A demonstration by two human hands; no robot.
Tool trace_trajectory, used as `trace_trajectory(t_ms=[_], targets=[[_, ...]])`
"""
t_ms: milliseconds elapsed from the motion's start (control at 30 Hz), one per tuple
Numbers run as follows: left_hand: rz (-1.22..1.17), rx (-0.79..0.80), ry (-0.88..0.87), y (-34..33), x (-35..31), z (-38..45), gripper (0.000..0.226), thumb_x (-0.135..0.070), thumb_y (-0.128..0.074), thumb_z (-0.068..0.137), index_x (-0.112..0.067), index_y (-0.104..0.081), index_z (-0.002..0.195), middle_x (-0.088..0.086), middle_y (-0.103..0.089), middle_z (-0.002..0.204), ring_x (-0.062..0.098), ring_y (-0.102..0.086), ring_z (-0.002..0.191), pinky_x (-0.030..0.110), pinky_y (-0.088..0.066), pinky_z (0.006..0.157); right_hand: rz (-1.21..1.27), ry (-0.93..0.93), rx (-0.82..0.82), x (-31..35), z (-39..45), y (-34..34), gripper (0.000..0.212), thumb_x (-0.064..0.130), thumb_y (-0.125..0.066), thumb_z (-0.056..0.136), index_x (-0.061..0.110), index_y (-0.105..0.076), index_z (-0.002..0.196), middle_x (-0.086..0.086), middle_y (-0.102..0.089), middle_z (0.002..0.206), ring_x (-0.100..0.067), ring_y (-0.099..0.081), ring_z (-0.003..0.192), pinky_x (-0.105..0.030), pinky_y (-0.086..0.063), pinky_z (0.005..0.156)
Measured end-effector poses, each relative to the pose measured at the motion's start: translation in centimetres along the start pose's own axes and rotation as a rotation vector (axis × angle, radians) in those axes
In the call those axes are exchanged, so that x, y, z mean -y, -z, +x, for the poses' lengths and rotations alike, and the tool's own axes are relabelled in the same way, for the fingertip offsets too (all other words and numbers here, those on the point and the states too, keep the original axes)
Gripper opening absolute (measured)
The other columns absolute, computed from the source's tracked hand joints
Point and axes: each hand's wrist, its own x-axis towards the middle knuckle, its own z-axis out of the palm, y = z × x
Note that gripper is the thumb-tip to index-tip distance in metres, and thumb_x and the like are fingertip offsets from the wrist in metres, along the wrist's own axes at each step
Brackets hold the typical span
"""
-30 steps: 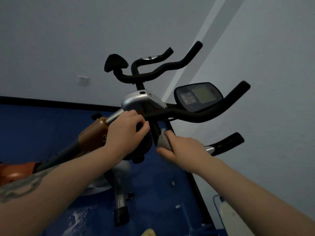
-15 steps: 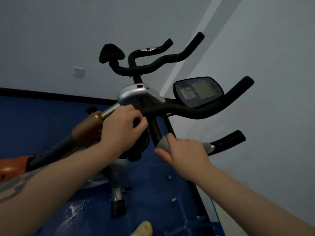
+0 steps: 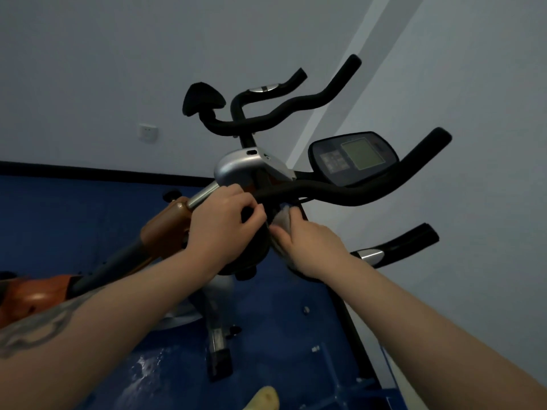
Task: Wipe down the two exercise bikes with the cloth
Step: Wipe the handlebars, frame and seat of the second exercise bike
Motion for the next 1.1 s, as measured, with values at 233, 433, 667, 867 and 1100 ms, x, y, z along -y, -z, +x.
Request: trace_trajectory(t_ms=[233, 433, 667, 867, 1100], targets=[[-0.01, -0.015, -0.01, -0.1, 0.3, 0.0, 0.025, -0.034, -0.056, 0.09, -0.018, -0.065, 0.072, -0.007, -0.052, 0.073, 0.013, -0.05, 0.071, 0.035, -0.046, 0.058, -0.412, 0.415, 0.1, -4.9, -4.5, 4.6, 0.057, 0.066, -0.031, 0.093, 0.031, -0.035, 0.138, 0.006, -0.057, 0.116, -0.018, -0.057, 0.098, -0.033, -0.041, 0.078], [-0.001, -0.023, -0.012, 0.0, 0.2, 0.0, 0.021, -0.029, -0.061, 0.088, -0.017, -0.065, 0.071, -0.007, -0.054, 0.074, 0.012, -0.051, 0.071, 0.03, -0.042, 0.056, -0.521, 0.504, -0.141, -10.4, -6.5, 5.3, 0.054, 0.061, -0.04, 0.087, 0.024, -0.048, 0.125, 0.001, -0.062, 0.096, -0.021, -0.059, 0.08, -0.034, -0.047, 0.072], [0.004, -0.007, -0.022, 0.3, 0.1, 0.1, 0.021, -0.029, -0.061, 0.088, -0.018, -0.065, 0.072, -0.007, -0.052, 0.074, 0.011, -0.049, 0.07, 0.032, -0.043, 0.056, -0.453, 0.497, -0.427, -5.3, -6.0, -0.2, 0.045, 0.057, -0.05, 0.09, 0.018, -0.059, 0.108, -0.002, -0.062, 0.086, -0.022, -0.057, 0.073, -0.035, -0.043, 0.067], [-0.001, 0.002, -0.022, 0.0, 0.1, 0.1, 0.022, -0.031, -0.059, 0.09, -0.019, -0.064, 0.072, -0.007, -0.052, 0.074, 0.011, -0.049, 0.071, 0.034, -0.045, 0.058, -0.405, 0.497, -0.441, -11.4, -7.9, 2.7, 0.048, 0.056, -0.049, 0.093, 0.019, -0.052, 0.123, -0.008, -0.064, 0.106, -0.027, -0.058, 0.093, -0.037, -0.038, 0.088], [-0.004, 0.015, -0.018, 0.3, -0.2, 0.0, 0.017, -0.027, -0.062, 0.089, -0.017, -0.067, 0.076, -0.006, -0.053, 0.076, 0.013, -0.05, 0.072, 0.033, -0.043, 0.061, -0.376, 0.491, -0.478, -11.0, -7.7, 2.0, 0.05, 0.061, -0.037, 0.096, 0.02, -0.057, 0.117, -0.009, -0.065, 0.103, -0.024, -0.053, 0.096, -0.038, -0.036, 0.089]])
